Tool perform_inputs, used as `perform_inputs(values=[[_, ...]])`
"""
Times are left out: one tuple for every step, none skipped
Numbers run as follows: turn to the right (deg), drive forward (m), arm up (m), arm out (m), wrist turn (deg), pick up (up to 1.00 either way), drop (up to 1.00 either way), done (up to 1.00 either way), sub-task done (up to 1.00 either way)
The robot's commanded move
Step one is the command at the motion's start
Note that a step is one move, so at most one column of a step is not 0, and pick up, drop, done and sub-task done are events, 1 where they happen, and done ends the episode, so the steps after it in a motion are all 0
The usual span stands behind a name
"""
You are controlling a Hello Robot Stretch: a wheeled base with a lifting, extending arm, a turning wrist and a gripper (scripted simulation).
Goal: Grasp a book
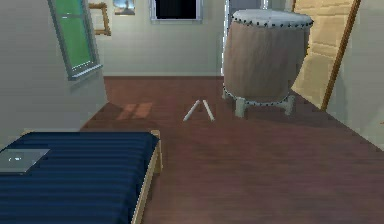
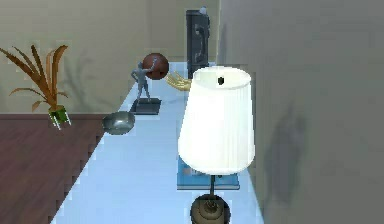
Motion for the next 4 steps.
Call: perform_inputs(values=[[0.0,0.0,0.5,0.0,0.0,0.0,0.0,0.0,0.0],[0.0,0.0,0.32,0.0,0.0,0.0,0.0,0.0,0.0],[0.0,0.0,0.0,0.26,0.0,0.0,0.0,0.0,0.0],[0.0,0.0,0.0,0.0,45.0,0.0,0.0,0.0,0.0]])
